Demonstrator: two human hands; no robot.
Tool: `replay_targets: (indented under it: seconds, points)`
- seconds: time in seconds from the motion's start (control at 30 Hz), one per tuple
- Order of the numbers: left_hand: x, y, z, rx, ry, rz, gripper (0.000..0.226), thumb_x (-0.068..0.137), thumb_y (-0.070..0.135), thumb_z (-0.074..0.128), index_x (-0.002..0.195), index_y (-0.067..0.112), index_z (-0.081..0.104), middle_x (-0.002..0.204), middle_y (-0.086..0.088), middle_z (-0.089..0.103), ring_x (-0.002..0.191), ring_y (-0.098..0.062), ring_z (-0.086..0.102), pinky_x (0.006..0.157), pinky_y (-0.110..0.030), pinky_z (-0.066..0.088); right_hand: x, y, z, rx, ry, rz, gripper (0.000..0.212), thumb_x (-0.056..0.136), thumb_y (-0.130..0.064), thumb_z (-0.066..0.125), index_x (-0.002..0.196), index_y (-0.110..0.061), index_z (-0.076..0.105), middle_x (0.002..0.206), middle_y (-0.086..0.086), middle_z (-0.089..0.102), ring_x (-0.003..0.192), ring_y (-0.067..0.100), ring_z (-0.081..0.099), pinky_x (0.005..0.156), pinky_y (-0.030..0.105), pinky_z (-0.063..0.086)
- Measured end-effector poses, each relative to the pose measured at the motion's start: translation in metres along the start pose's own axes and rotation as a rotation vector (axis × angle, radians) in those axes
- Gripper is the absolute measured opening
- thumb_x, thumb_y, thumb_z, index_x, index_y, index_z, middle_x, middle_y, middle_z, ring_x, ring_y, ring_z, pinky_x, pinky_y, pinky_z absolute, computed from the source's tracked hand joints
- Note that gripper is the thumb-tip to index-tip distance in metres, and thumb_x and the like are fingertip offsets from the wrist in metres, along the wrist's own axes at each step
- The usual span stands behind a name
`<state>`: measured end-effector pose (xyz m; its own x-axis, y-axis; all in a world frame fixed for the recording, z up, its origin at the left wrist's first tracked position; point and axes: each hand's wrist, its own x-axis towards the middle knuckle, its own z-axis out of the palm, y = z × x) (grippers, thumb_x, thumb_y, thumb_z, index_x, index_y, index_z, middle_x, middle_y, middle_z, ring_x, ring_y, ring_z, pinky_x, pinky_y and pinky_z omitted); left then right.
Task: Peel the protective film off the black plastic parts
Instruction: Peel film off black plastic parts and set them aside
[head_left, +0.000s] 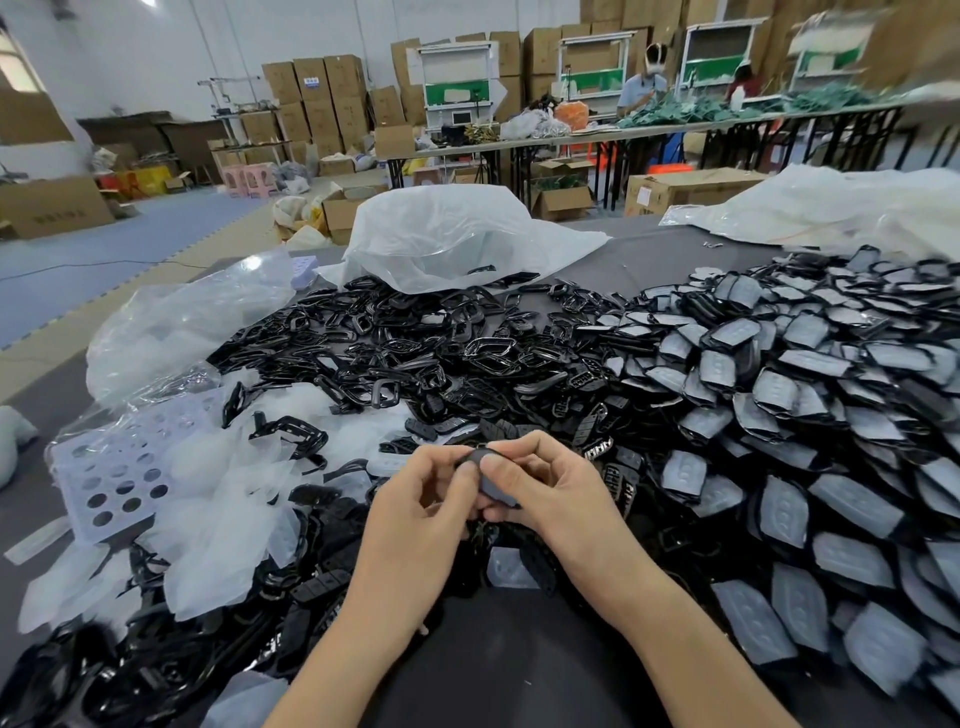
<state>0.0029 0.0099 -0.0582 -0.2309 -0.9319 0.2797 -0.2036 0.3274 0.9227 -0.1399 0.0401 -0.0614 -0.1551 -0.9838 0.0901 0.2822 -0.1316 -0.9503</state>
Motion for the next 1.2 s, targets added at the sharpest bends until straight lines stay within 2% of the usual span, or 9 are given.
replay_targets:
  seconds: [0.2,0.33,0.43,0.5,0.6,0.7,0.87,1.03,1.2]
  points:
    - [0.002,-0.003,-0.006,-0.032,0.066,0.001,0.02,0.097,0.017,0.06,0.088,0.032,0.07,0.066,0.007,0.069,0.059,-0.002,0.061,0.059,-0.013,0.048,-0.003,0.001,0.0,-0.176,-0.009,0.003,0.02,0.1,-0.008,0.059,0.11,-0.021,0.07,0.081,0.003,0.076,0.072,0.018,0.074,0.067,0.023,0.058]
    - [0.001,-0.001,-0.003,-0.005,0.097,0.025,0.02,0.098,0.019,0.059,0.093,0.035,0.069,0.07,0.005,0.07,0.06,-0.004,0.061,0.06,-0.014,0.048,-0.007,-0.004,-0.006,-0.285,-0.102,0.052,0.019,0.106,-0.017,0.051,0.104,-0.015,0.069,0.076,0.01,0.075,0.062,0.017,0.068,0.058,0.024,0.055]
    - [0.0,-0.001,-0.006,-0.028,0.075,0.0,0.018,0.101,0.029,0.052,0.105,0.042,0.064,0.081,0.006,0.071,0.067,-0.01,0.065,0.063,-0.022,0.052,0.003,-0.025,-0.024,-0.28,0.038,-0.039,0.02,0.106,-0.017,0.05,0.111,-0.014,0.069,0.081,0.012,0.076,0.065,0.016,0.07,0.059,0.022,0.056]
    - [0.0,-0.007,-0.008,0.144,0.042,0.037,0.022,0.096,0.048,0.046,0.113,0.045,0.059,0.085,0.011,0.068,0.074,-0.011,0.064,0.066,-0.027,0.052,0.015,-0.052,-0.049,-0.171,0.259,-0.147,0.022,0.103,-0.019,0.053,0.122,-0.015,0.064,0.087,0.013,0.078,0.069,0.018,0.073,0.062,0.021,0.058]
    - [-0.002,-0.014,-0.007,0.572,-0.023,0.217,0.049,0.097,0.062,0.032,0.128,0.033,0.058,0.105,0.023,0.059,0.103,-0.005,0.057,0.089,-0.027,0.049,0.024,-0.084,-0.085,-0.007,0.574,-0.222,0.065,0.099,-0.029,0.06,0.156,-0.019,0.03,0.093,0.016,0.076,0.073,0.018,0.075,0.063,0.022,0.059]
    - [-0.002,-0.02,-0.006,0.977,-0.041,0.317,0.061,0.086,0.065,0.04,0.127,0.026,0.066,0.12,0.004,0.065,0.112,-0.024,0.063,0.094,-0.044,0.053,0.017,-0.081,-0.093,-0.022,0.682,-0.208,0.078,0.1,-0.031,0.06,0.161,-0.022,0.013,0.093,0.017,0.074,0.07,0.018,0.075,0.06,0.021,0.059]
    - [0.016,-0.032,-0.009,1.094,0.018,0.149,0.057,0.076,0.057,0.076,0.122,0.023,0.07,0.123,-0.008,0.068,0.118,-0.032,0.062,0.101,-0.05,0.049,0.019,-0.045,-0.058,-0.334,0.493,-0.237,0.052,0.104,-0.029,0.052,0.152,-0.038,0.031,0.093,-0.004,0.078,0.076,0.018,0.075,0.067,0.026,0.059]
    - [0.023,-0.03,-0.016,1.043,0.104,0.251,0.021,0.076,0.041,0.081,0.089,0.028,0.071,0.086,0.007,0.065,0.082,-0.022,0.066,0.073,-0.039,0.053,0.049,-0.022,-0.012,-0.897,0.19,-0.213,0.044,0.103,-0.03,0.051,0.144,-0.043,0.043,0.122,-0.017,0.067,0.105,-0.003,0.061,0.086,0.007,0.043]
    - [0.018,-0.029,-0.022,0.938,0.149,0.287,0.012,0.081,0.038,0.076,0.086,0.03,0.068,0.08,0.013,0.062,0.072,-0.015,0.063,0.064,-0.03,0.05,0.095,-0.008,0.016,-1.344,-0.01,-0.254,0.057,0.104,-0.034,0.047,0.157,-0.025,0.029,0.16,0.003,0.034,0.147,0.021,0.028,0.121,0.033,0.022]
